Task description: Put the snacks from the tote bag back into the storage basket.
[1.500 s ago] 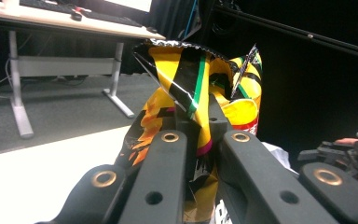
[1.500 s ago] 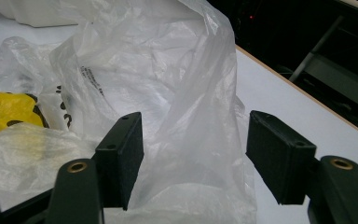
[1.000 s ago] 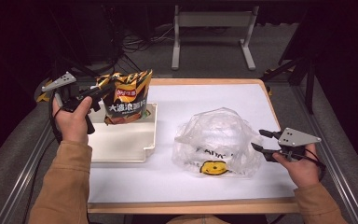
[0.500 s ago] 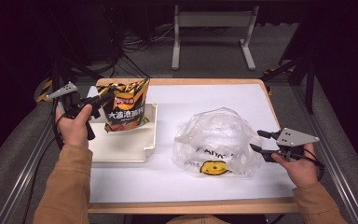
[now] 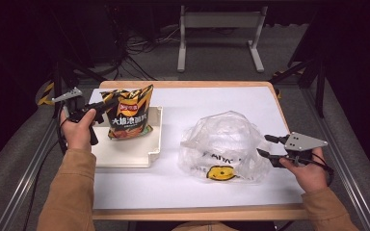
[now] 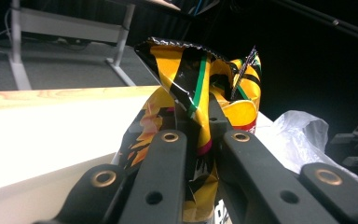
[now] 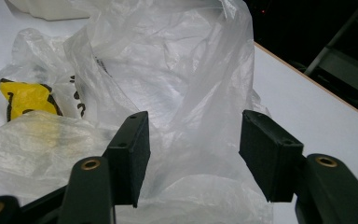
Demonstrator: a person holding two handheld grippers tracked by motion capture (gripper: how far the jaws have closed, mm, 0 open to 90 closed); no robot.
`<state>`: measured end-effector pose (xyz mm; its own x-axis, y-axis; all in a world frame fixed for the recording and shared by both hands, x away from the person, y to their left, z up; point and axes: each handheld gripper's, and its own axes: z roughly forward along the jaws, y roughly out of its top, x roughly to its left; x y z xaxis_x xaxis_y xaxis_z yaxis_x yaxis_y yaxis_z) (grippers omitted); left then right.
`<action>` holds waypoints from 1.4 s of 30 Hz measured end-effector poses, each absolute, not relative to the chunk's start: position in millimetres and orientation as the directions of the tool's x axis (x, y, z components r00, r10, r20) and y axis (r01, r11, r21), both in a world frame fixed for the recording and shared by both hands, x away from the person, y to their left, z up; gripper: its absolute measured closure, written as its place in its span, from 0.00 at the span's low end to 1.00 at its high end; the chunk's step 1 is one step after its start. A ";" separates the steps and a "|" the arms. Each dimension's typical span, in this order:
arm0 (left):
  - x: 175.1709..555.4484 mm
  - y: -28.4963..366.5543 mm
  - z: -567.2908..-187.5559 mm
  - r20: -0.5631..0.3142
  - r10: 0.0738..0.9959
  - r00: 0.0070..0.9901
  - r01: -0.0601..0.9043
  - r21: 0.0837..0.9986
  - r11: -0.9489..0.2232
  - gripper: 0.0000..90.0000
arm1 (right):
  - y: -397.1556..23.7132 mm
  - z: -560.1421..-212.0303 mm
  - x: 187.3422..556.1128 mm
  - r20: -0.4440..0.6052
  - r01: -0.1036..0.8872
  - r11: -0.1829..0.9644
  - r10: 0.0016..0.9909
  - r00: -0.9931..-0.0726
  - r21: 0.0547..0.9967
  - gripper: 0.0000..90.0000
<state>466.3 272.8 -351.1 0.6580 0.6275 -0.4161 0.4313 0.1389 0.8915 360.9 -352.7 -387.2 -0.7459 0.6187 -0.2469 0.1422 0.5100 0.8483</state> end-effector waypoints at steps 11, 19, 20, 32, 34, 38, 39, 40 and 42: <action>473.9 274.1 -363.7 -0.453 0.573 0.683 0.460 0.876 0.143 0.98 | -350.2 -389.3 361.0 -0.242 0.150 0.515 0.616 -0.750 0.844 0.47; 482.1 276.3 -366.7 -0.435 0.612 0.661 0.455 0.880 0.135 0.97 | -353.0 -390.9 358.3 -0.243 0.158 0.520 0.619 -0.747 0.840 0.47; 482.8 276.2 -366.3 -0.425 0.623 0.657 0.450 0.884 0.128 0.97 | -353.2 -391.0 357.9 -0.242 0.157 0.518 0.620 -0.747 0.841 0.47; 491.7 266.2 -356.2 -0.295 0.717 0.631 0.394 0.919 0.031 0.83 | -352.0 -392.3 359.0 -0.234 0.158 0.516 0.613 -0.754 0.842 0.47; 493.5 264.8 -355.8 -0.289 0.725 0.625 0.395 0.918 0.026 0.81 | -351.6 -392.6 359.3 -0.233 0.158 0.515 0.613 -0.755 0.842 0.47; 494.7 263.1 -354.8 -0.267 0.755 0.598 0.395 0.919 0.013 0.72 | -350.3 -392.9 359.4 -0.231 0.157 0.516 0.609 -0.759 0.842 0.47; 494.7 263.3 -354.7 -0.265 0.765 0.588 0.392 0.920 0.017 0.64 | -350.1 -392.7 359.3 -0.230 0.157 0.515 0.608 -0.760 0.842 0.47; 494.4 264.1 -354.3 -0.269 0.774 0.572 0.394 0.919 0.028 0.56 | -350.2 -392.4 359.3 -0.231 0.156 0.516 0.607 -0.760 0.842 0.47; 493.4 265.9 -353.2 -0.269 0.787 0.555 0.392 0.919 0.037 0.43 | -350.7 -391.9 359.7 -0.229 0.156 0.512 0.609 -0.759 0.845 0.46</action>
<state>493.4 265.9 -353.2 0.5553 0.7869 -0.2690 0.3921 0.0375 0.9191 359.7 -350.7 -391.9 -0.7594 0.6088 -0.2293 0.1556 0.5122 0.8446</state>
